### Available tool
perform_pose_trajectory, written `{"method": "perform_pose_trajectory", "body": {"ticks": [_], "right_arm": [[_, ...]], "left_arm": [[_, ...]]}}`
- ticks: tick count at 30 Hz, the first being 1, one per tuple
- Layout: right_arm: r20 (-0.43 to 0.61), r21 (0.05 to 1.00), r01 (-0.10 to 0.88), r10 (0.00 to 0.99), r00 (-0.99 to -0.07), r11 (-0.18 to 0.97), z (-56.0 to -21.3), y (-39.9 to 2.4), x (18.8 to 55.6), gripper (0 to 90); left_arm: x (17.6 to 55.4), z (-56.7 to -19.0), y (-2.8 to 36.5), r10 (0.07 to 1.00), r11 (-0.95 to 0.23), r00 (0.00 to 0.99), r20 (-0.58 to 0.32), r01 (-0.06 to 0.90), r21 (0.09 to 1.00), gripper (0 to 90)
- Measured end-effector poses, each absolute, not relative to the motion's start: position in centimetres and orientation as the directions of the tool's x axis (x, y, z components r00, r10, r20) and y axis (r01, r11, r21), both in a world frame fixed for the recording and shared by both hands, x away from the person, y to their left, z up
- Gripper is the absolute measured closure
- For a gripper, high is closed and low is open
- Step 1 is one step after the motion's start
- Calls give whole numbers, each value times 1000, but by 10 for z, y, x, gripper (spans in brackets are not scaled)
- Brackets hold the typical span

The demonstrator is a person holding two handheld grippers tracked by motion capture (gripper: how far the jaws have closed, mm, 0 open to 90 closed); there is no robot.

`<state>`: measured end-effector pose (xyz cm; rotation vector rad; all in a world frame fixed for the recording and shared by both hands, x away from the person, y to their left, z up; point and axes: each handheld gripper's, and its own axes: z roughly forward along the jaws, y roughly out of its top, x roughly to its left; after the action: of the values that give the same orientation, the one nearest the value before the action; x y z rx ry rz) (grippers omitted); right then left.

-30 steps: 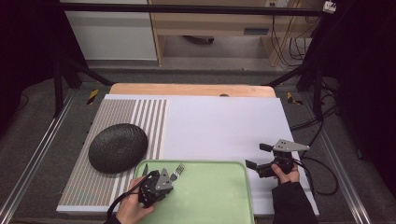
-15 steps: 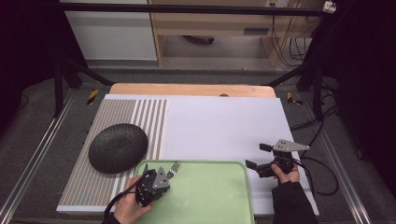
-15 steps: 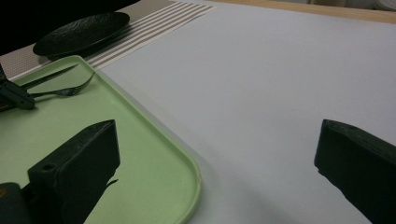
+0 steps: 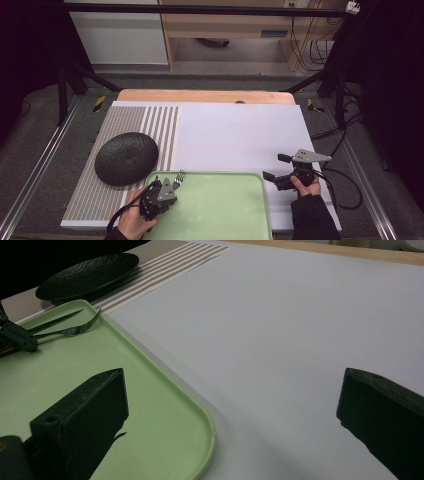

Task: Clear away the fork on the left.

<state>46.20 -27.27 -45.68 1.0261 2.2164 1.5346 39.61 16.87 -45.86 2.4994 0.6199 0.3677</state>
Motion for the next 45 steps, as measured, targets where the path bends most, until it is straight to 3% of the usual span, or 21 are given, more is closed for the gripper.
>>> {"method": "perform_pose_trajectory", "body": {"ticks": [39, 45], "right_arm": [[175, 895, 401, 673, -719, 196, -457, -272, 462, 4], [176, 893, 404, 673, -718, 198, -458, -272, 462, 5]], "left_arm": [[395, -458, 193, 540, -734, 829, 145, 379, 564, 894], [395, -457, 194, 538, -733, 829, 151, 372, 569, 853]]}}
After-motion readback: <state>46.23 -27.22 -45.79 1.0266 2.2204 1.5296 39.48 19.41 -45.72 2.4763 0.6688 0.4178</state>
